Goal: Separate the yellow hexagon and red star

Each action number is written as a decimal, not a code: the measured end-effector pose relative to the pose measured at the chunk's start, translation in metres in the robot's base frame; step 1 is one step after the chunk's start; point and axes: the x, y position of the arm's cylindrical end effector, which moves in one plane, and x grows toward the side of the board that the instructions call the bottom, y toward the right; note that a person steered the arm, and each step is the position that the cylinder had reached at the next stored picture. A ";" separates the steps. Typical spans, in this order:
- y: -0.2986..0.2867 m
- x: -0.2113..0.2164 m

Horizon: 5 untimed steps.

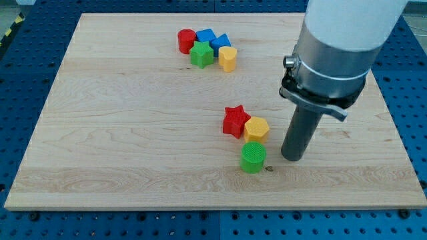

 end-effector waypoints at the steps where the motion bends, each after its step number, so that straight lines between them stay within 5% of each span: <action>1: -0.017 0.000; 5: -0.043 -0.038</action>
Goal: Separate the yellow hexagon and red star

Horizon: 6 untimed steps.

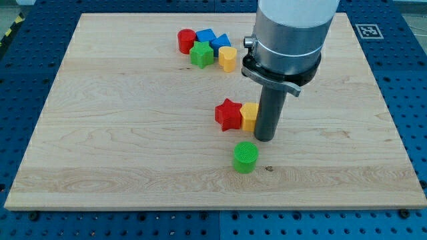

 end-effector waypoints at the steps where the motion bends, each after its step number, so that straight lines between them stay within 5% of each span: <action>1: -0.029 0.010; 6: -0.047 -0.067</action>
